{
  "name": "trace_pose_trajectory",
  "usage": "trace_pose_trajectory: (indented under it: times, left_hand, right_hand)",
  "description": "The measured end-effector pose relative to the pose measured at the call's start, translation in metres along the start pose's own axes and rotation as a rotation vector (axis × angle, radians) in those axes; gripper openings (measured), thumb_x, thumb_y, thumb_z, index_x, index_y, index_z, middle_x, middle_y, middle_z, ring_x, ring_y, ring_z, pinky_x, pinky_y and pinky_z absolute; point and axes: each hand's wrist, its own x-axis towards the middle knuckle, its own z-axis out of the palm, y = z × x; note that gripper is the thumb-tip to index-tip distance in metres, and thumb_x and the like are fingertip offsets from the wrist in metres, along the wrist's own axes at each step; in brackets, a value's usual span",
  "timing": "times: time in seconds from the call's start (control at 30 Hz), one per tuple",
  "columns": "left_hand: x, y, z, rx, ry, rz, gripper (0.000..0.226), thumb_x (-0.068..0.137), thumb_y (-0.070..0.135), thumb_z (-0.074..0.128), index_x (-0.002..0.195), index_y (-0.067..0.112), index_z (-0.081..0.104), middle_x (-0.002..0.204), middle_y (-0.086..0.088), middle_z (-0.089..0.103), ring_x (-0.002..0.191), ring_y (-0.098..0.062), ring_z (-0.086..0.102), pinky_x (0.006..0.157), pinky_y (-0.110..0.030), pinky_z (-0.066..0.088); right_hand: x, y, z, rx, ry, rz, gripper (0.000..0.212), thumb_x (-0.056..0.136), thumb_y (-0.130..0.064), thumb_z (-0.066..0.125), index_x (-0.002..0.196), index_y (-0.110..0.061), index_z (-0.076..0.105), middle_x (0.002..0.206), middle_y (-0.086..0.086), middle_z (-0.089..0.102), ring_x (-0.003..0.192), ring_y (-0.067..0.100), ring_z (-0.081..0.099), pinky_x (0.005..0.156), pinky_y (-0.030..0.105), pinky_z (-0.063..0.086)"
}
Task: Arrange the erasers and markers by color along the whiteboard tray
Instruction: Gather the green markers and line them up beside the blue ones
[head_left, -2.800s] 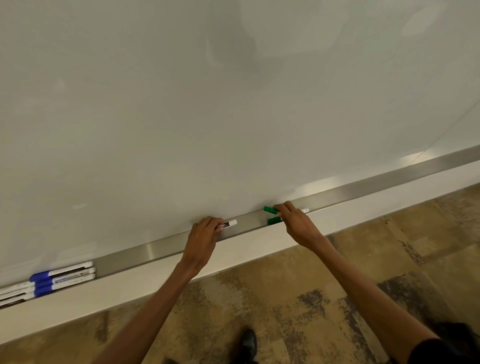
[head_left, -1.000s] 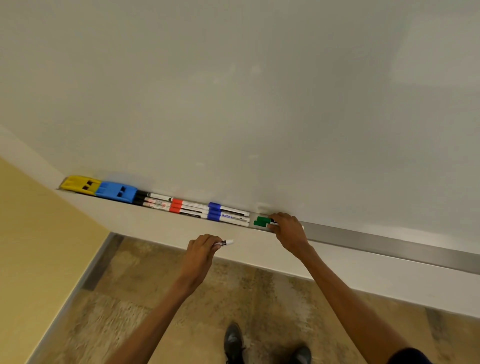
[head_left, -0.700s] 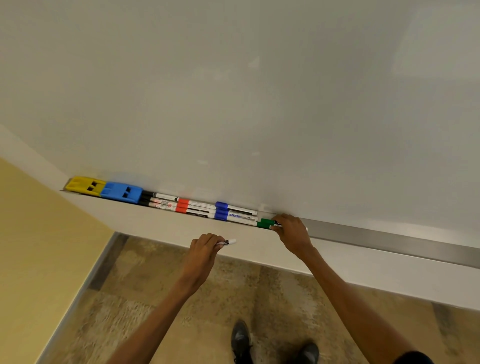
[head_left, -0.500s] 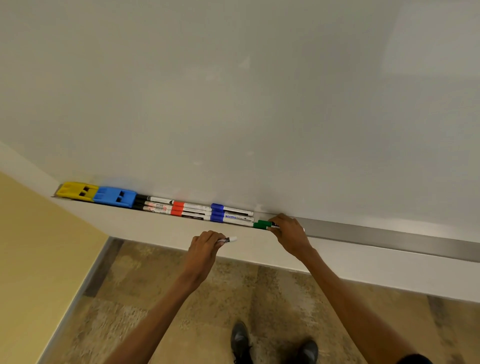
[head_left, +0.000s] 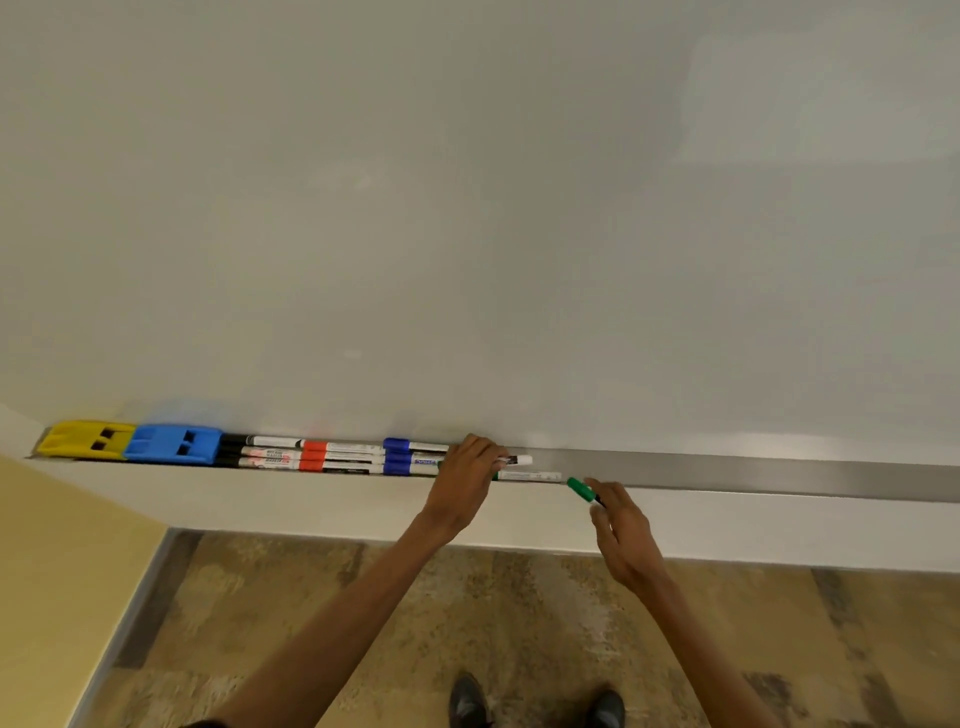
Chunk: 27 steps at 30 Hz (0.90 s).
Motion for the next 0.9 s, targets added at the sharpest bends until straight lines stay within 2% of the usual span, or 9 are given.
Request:
trace_pose_trajectory:
  times: [0.1,0.2,0.3,0.47,0.63,0.9]
  left_hand:
    - [0.014,0.01,0.012,-0.022,-0.03,0.021,0.021,0.098,0.013,0.047,0.108,0.014,0.065,0.106,-0.003,0.066,0.103,-0.022,0.054,0.086,-0.037,0.041]
    - [0.022,0.017,0.023,-0.035,-0.063,0.036,0.022,0.098,0.012,0.046,0.11,0.014,0.064,0.108,-0.003,0.065,0.106,-0.023,0.053,0.089,-0.038,0.041]
    - [0.024,0.019,0.032,-0.043,-0.078,0.041,0.022,0.098,0.012,0.046,0.111,0.012,0.064,0.109,-0.005,0.065,0.107,-0.024,0.054,0.09,-0.037,0.04]
    - [0.023,0.021,0.041,-0.08,-0.097,0.003,0.021,0.096,0.01,0.047,0.109,0.01,0.064,0.109,-0.005,0.066,0.108,-0.024,0.053,0.092,-0.037,0.041]
    - [0.019,0.018,0.042,-0.09,-0.078,-0.009,0.024,0.095,0.005,0.047,0.111,0.009,0.066,0.111,-0.007,0.067,0.109,-0.025,0.054,0.093,-0.037,0.042]
    - [0.011,0.015,0.045,-0.066,-0.127,-0.026,0.033,0.099,0.006,0.041,0.128,0.004,0.055,0.129,-0.01,0.059,0.122,-0.024,0.048,0.102,-0.031,0.04]
  right_hand:
    - [-0.024,0.017,-0.001,-0.015,0.035,0.073,0.045,0.095,-0.026,0.028,0.132,-0.013,0.05,0.114,0.005,0.058,0.089,0.013,0.056,0.078,0.023,0.044]
    - [-0.043,0.028,-0.006,-0.056,0.027,0.113,0.035,0.101,-0.018,0.032,0.13,-0.016,0.05,0.11,0.001,0.057,0.086,0.009,0.055,0.075,0.016,0.042]
    - [-0.055,0.032,-0.014,-0.061,0.026,0.135,0.032,0.1,-0.012,0.037,0.129,-0.017,0.05,0.104,-0.003,0.054,0.08,0.007,0.055,0.066,0.011,0.04]
    - [-0.063,0.034,-0.022,-0.132,0.038,0.193,0.032,0.101,-0.013,0.038,0.13,-0.017,0.051,0.103,-0.006,0.053,0.072,0.004,0.052,0.056,0.009,0.036]
    - [-0.059,0.035,-0.021,-0.14,0.032,0.189,0.032,0.101,-0.014,0.038,0.13,-0.015,0.051,0.107,-0.002,0.055,0.074,0.007,0.053,0.059,0.011,0.036]
    - [-0.046,0.038,-0.013,-0.157,0.048,0.105,0.035,0.101,-0.018,0.037,0.134,-0.017,0.048,0.114,-0.003,0.049,0.076,0.007,0.049,0.061,0.01,0.032]
